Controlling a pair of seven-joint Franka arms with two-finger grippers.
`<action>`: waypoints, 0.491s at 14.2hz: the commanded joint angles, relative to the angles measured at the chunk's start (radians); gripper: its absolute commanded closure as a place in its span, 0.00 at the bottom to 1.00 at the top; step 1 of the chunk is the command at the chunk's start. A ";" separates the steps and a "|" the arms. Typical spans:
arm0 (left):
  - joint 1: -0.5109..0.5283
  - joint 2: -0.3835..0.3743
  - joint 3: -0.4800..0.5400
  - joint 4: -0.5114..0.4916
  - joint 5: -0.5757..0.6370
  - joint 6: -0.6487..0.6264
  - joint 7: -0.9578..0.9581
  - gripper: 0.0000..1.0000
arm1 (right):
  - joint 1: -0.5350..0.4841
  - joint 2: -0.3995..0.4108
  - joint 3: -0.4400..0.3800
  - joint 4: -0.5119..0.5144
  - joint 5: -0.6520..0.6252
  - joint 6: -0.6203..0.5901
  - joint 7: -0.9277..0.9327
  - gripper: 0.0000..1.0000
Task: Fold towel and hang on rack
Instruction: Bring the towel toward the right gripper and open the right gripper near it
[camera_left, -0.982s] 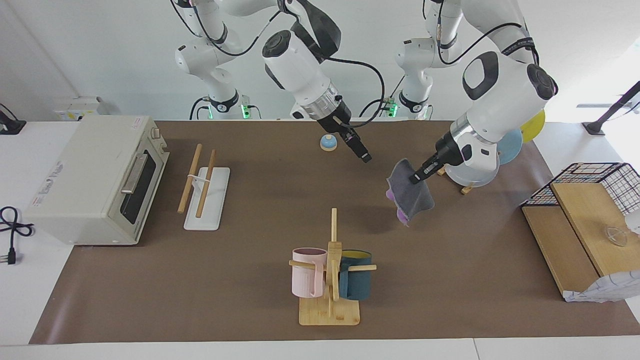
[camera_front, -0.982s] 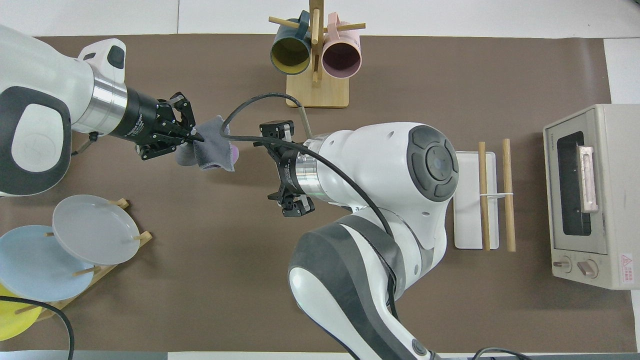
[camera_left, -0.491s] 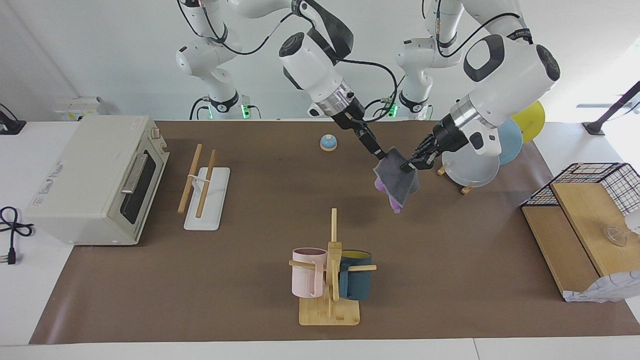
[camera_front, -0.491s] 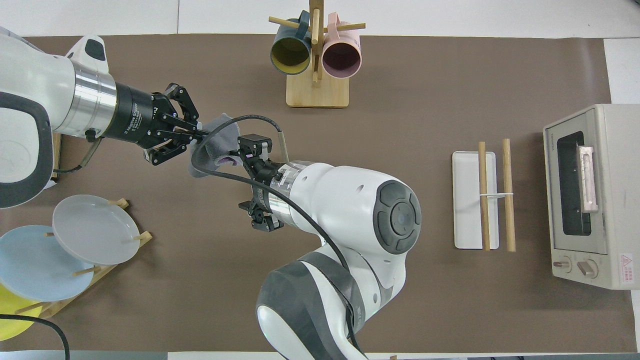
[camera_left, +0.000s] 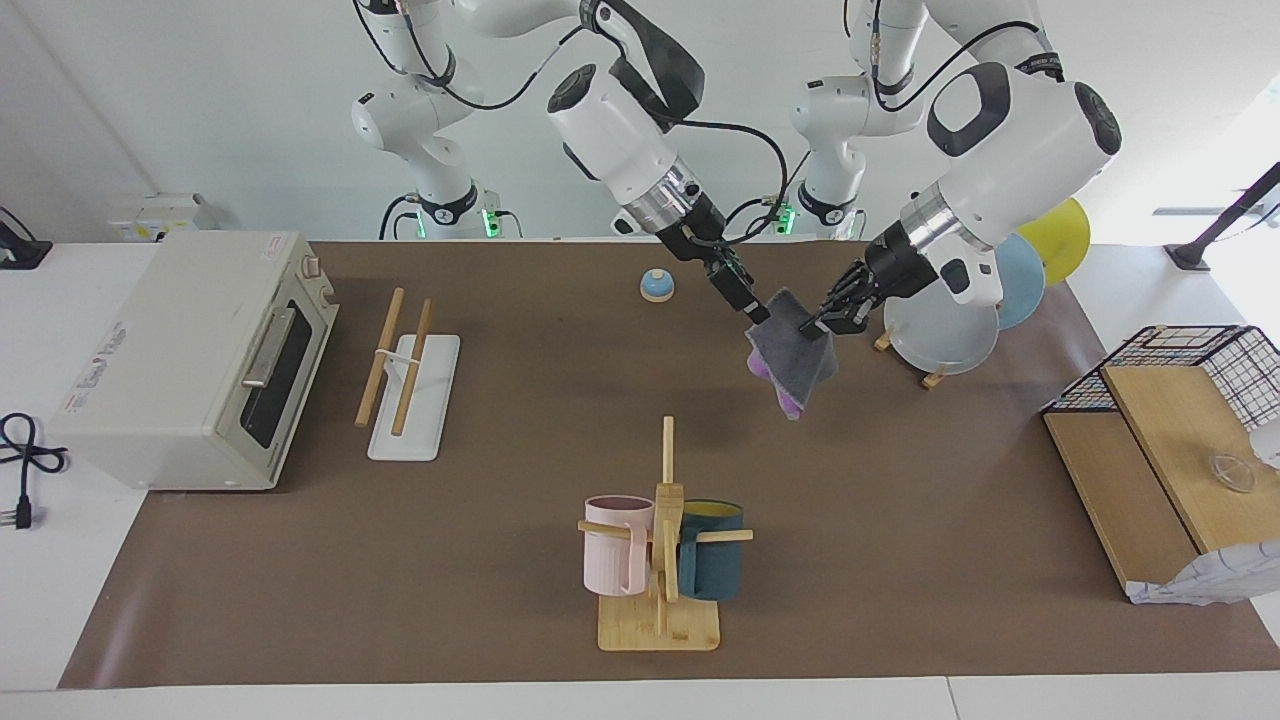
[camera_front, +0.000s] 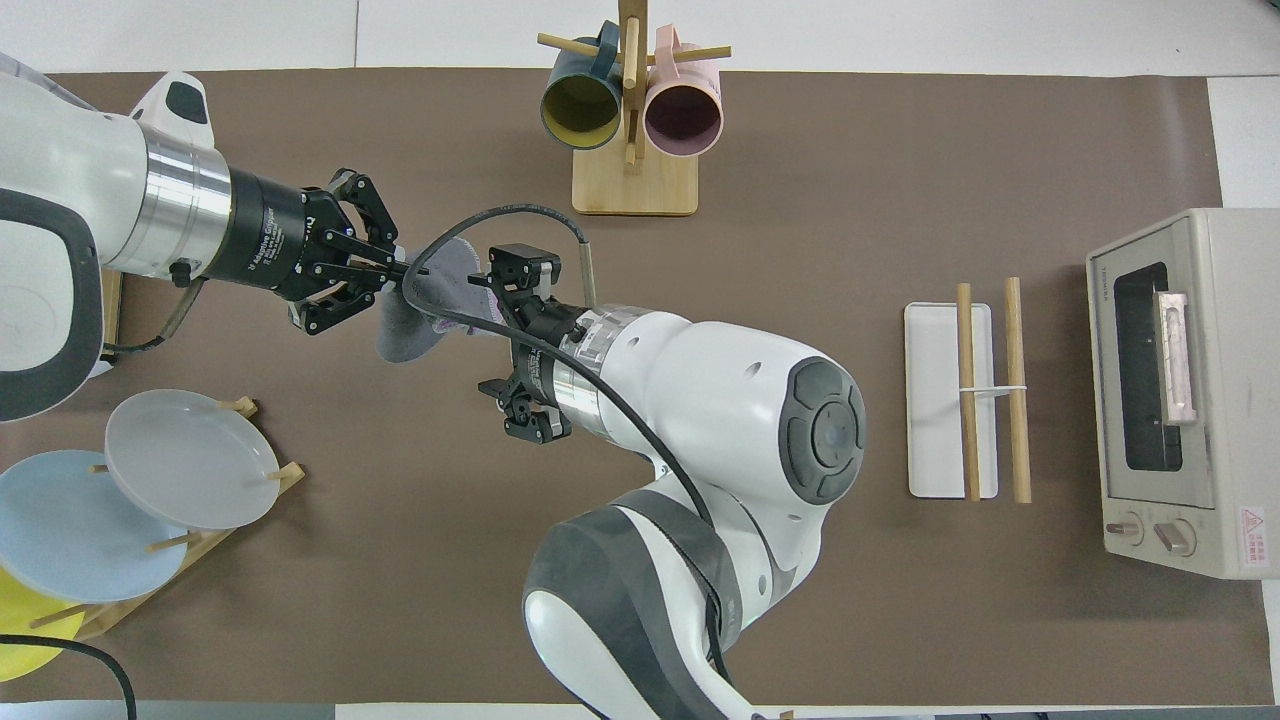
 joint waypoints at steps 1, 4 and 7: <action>-0.010 -0.026 0.006 -0.027 -0.029 0.001 -0.049 1.00 | -0.005 0.001 0.007 0.003 0.053 0.030 0.000 0.00; -0.009 -0.031 0.006 -0.027 -0.052 0.012 -0.098 1.00 | 0.008 0.001 0.007 0.002 0.088 0.051 0.003 0.00; -0.009 -0.034 0.008 -0.029 -0.065 0.013 -0.120 1.00 | -0.009 0.007 0.006 0.017 0.088 0.058 -0.009 0.00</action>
